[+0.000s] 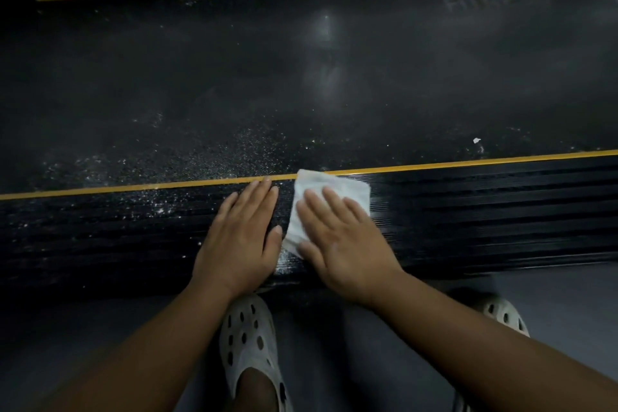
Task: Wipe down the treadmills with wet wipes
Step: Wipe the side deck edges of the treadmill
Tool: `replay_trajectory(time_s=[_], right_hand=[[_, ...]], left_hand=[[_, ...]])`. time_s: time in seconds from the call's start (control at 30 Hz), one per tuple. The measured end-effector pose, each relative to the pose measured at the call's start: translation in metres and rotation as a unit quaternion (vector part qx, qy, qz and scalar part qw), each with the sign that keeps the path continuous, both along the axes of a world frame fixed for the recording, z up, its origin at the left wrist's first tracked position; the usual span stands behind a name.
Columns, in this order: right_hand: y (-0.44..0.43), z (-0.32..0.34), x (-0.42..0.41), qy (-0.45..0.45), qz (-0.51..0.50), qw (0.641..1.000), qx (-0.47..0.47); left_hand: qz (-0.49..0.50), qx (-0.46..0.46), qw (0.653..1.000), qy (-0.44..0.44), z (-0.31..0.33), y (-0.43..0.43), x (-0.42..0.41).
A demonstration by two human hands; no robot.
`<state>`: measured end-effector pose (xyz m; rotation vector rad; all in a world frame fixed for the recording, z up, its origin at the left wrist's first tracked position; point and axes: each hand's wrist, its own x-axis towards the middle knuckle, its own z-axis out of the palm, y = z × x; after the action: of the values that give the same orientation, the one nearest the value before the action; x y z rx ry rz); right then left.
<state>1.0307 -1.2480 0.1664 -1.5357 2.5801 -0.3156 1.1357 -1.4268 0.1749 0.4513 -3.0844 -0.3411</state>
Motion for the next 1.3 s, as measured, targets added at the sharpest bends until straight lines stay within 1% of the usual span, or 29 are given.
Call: replay_trajectory(time_s=[0.1,0.17,0.2,0.23,0.33,0.4,0.47,0.57,0.63,0.67,0.73,0.8,0.83,0.87,0.9,0.97,1.0,1.03,1.1,1.17,1.2,1.23,1.3], right_hand=[[0.033,0.011,-0.01,-0.042,0.124,0.991,-0.021],[0.045,0.016,-0.028,-0.082,0.14,0.985,-0.06],[0.044,0.019,-0.037,-0.089,0.126,0.986,-0.064],[0.041,0.022,-0.041,-0.082,0.103,0.99,-0.048],[0.024,0.032,-0.036,-0.01,0.029,0.999,0.031],[0.02,0.044,-0.027,0.011,-0.024,0.998,0.066],[0.018,0.047,-0.024,-0.006,-0.062,0.996,0.069],[-0.009,0.031,-0.028,-0.041,-0.15,0.986,0.066],[-0.027,0.019,-0.017,-0.056,-0.169,0.982,0.06],[-0.028,0.013,-0.008,-0.056,-0.138,0.988,0.048],[-0.011,0.009,0.006,-0.035,-0.007,0.999,0.032],[0.028,0.007,0.007,0.002,0.116,0.992,0.043],[0.044,0.005,0.0,0.017,0.139,0.989,0.05],[0.053,0.003,-0.009,0.028,0.131,0.99,0.051],[0.054,0.002,-0.019,0.036,0.097,0.994,0.048],[0.031,0.0,-0.027,0.014,-0.001,0.999,0.04],[0.012,0.002,-0.022,-0.008,-0.028,0.999,0.034],[-0.001,0.004,-0.012,-0.026,-0.03,0.999,0.029],[-0.006,0.003,0.009,-0.022,0.033,0.999,0.014],[0.022,0.004,0.014,-0.019,0.111,0.993,0.023],[0.037,0.004,0.006,-0.016,0.126,0.992,0.017],[0.047,0.004,-0.005,-0.012,0.117,0.993,0.012],[0.045,0.005,-0.024,-0.007,0.055,0.998,0.01]], left_hand=[[-0.003,0.002,1.0,-0.001,-0.001,0.0,0.0],[0.002,0.002,1.0,0.002,-0.001,0.0,0.001],[0.002,0.002,1.0,0.002,-0.001,0.0,0.001],[-0.001,0.002,1.0,0.0,0.0,0.001,0.001],[0.0,0.001,1.0,-0.003,0.001,0.0,0.0],[0.001,-0.003,1.0,-0.006,0.002,0.0,0.0],[0.002,-0.003,1.0,-0.007,0.003,0.001,0.001],[0.0,-0.006,1.0,-0.006,0.002,0.0,0.0],[-0.006,-0.008,1.0,-0.007,0.001,0.0,0.0],[-0.005,-0.009,1.0,-0.007,0.001,0.001,0.0],[-0.002,-0.011,1.0,-0.004,0.001,0.0,-0.001],[-0.008,-0.009,1.0,-0.007,0.001,-0.001,-0.001],[-0.009,-0.008,1.0,-0.008,0.001,-0.001,0.0],[-0.009,-0.008,1.0,-0.006,0.001,0.0,0.001],[-0.007,-0.01,1.0,-0.004,0.001,0.0,0.001],[-0.006,-0.016,1.0,-0.003,0.002,0.0,-0.001],[-0.006,-0.018,1.0,-0.002,0.002,0.0,-0.001],[-0.008,-0.018,1.0,-0.002,0.002,0.001,-0.001],[-0.009,-0.015,1.0,-0.003,0.002,0.0,-0.001],[-0.01,-0.009,1.0,-0.007,0.001,-0.001,-0.001],[-0.012,-0.009,1.0,-0.006,0.001,0.0,-0.002],[-0.011,-0.008,1.0,-0.004,0.0,-0.001,-0.001],[-0.01,-0.006,1.0,-0.006,0.001,-0.001,0.0]])
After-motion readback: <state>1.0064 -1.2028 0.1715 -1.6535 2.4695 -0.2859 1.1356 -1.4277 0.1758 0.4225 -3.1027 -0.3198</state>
